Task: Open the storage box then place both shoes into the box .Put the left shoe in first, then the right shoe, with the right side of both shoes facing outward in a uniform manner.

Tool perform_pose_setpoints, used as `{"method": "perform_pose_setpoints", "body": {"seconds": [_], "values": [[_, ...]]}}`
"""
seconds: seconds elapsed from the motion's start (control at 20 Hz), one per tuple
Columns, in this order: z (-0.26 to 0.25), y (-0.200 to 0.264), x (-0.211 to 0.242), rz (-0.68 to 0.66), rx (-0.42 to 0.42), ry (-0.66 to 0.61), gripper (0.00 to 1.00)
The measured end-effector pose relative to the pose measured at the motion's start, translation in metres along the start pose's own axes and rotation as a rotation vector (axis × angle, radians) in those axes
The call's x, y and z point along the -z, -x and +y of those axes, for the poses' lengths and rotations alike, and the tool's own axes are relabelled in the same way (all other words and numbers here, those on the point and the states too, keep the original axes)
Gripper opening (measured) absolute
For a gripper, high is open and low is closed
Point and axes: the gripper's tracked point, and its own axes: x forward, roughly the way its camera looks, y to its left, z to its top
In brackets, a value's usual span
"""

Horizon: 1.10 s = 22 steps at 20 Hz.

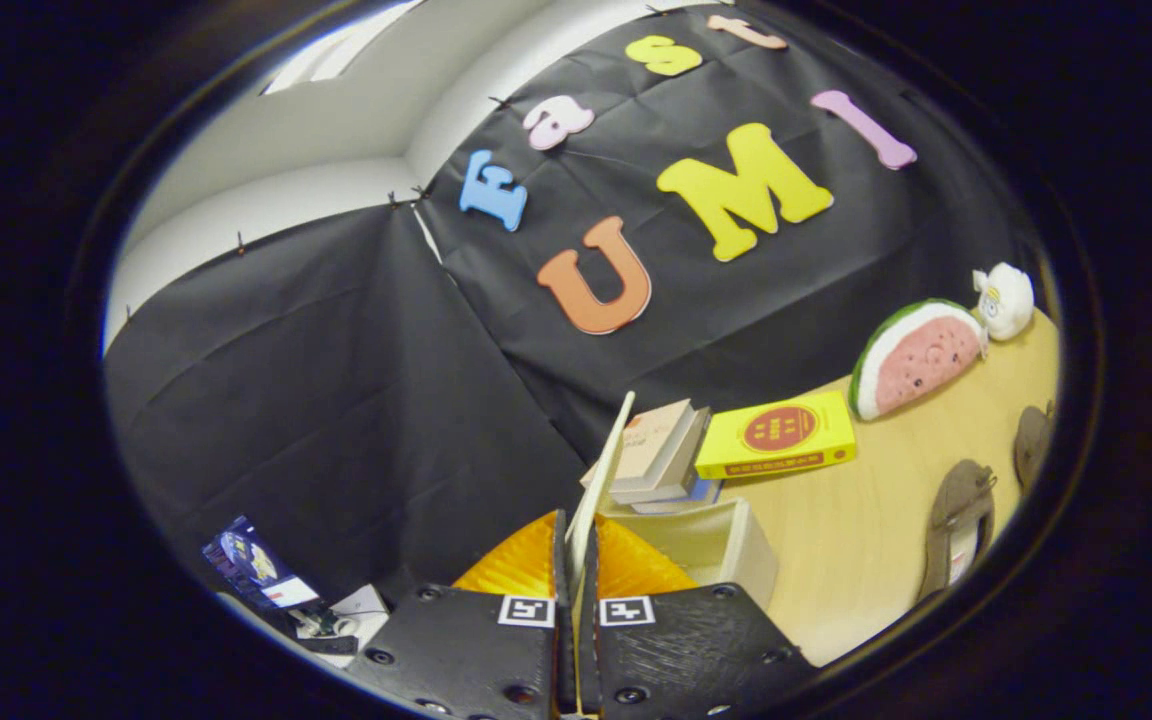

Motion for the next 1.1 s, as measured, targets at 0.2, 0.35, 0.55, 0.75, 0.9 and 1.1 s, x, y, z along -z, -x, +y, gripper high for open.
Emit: {"method": "perform_pose_setpoints", "body": {"seconds": [0.2,0.35,0.55,0.75,0.9,1.1], "values": [[0.061,-0.032,-0.002,0.032,-0.056,0.115,0.02],[0.102,-0.051,0.002,0.033,-0.079,0.167,0.02],[0.135,-0.078,0.014,0.052,-0.066,0.209,0.07],[0.171,-0.087,0.036,0.088,-0.125,0.243,0.43],[0.188,-0.087,0.036,0.051,-0.150,0.280,0.75],[0.192,-0.073,0.032,-0.007,-0.135,0.362,0.89]]}}
